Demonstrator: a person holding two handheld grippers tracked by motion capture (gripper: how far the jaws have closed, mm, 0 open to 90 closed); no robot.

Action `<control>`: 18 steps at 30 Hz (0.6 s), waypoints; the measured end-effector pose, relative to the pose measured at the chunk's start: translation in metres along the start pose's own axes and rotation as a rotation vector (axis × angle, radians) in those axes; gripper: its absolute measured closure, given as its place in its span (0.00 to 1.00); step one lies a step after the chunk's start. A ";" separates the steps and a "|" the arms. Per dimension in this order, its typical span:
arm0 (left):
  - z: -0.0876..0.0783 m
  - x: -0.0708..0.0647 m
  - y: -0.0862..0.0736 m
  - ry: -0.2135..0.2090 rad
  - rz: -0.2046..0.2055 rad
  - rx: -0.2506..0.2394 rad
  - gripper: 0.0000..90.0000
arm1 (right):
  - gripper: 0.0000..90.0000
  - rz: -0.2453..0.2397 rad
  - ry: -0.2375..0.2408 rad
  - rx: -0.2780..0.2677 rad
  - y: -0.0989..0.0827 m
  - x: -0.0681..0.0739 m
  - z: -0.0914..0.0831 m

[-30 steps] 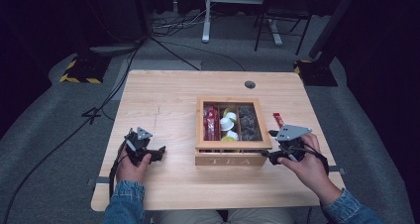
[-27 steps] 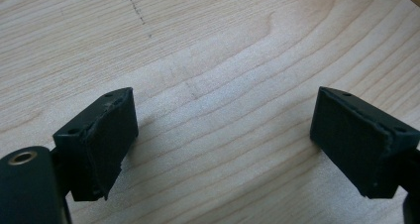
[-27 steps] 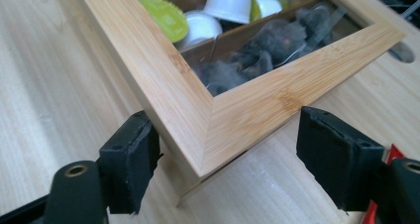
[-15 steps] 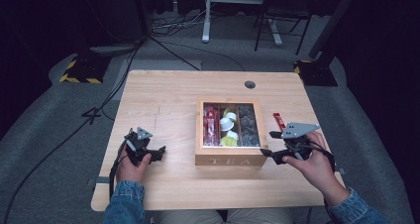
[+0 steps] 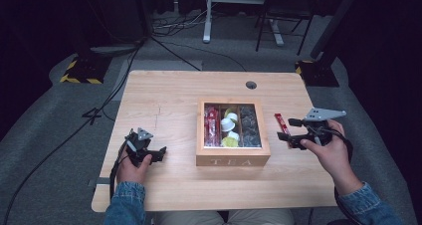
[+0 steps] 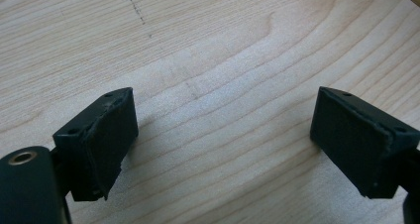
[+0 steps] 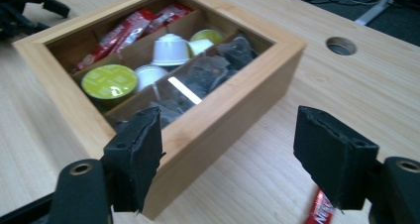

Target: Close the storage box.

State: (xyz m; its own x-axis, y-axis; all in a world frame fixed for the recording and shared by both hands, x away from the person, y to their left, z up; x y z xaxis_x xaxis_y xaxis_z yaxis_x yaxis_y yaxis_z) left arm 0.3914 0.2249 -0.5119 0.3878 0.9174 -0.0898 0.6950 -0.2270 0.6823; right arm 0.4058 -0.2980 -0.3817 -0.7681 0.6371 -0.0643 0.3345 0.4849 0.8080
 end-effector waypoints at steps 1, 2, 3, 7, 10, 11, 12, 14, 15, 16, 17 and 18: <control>0.000 0.000 0.000 -0.001 0.001 0.002 0.13 | 0.30 0.006 -0.007 0.003 -0.002 -0.004 -0.001; 0.000 0.000 0.000 -0.001 0.000 0.001 0.13 | 0.29 0.015 -0.010 0.007 -0.003 -0.007 -0.002; 0.000 0.000 0.000 -0.001 0.001 0.002 0.13 | 0.29 0.019 -0.014 0.013 -0.005 -0.012 -0.003; 0.000 0.000 0.000 0.000 0.000 0.003 0.13 | 0.28 0.041 -0.029 0.026 -0.012 -0.025 -0.006; 0.000 0.000 0.000 0.001 -0.002 0.003 0.13 | 0.28 0.060 -0.049 0.041 -0.021 -0.037 -0.008; 0.000 0.000 0.000 -0.001 0.001 0.002 0.13 | 0.28 0.065 -0.056 0.048 -0.023 -0.041 -0.008; 0.000 0.000 0.000 -0.001 -0.002 0.001 0.13 | 0.28 0.072 -0.063 0.050 -0.027 -0.046 -0.009; 0.000 0.000 0.000 -0.001 -0.002 0.001 0.13 | 0.28 0.083 -0.068 0.050 -0.031 -0.053 -0.009; 0.000 0.000 0.000 -0.001 -0.001 0.000 0.13 | 0.28 0.084 -0.075 0.051 -0.034 -0.056 -0.009; 0.000 0.000 0.000 0.000 -0.004 0.000 0.13 | 0.28 0.083 -0.082 0.058 -0.036 -0.060 -0.009; 0.000 0.000 0.000 0.000 -0.003 0.001 0.13 | 0.28 0.083 -0.086 0.060 -0.039 -0.064 -0.009; 0.000 0.000 0.000 0.000 -0.001 0.002 0.13 | 0.28 0.087 -0.089 0.064 -0.041 -0.067 -0.008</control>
State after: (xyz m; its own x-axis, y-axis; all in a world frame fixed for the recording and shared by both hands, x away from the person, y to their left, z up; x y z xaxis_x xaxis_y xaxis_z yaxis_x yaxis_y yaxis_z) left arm 0.3913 0.2249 -0.5118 0.3874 0.9174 -0.0908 0.6963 -0.2267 0.6810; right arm 0.4391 -0.3656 -0.4060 -0.6841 0.7277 -0.0491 0.4341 0.4604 0.7743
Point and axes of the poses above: each handheld gripper's, and its own axes: z roughly forward along the jaws, y roughly out of its top, x roughly to its left, the point moved 1 cm from there along z, roughly forward along the jaws, and after that the axes turned 5 degrees about -z, right-handed, at the moved point
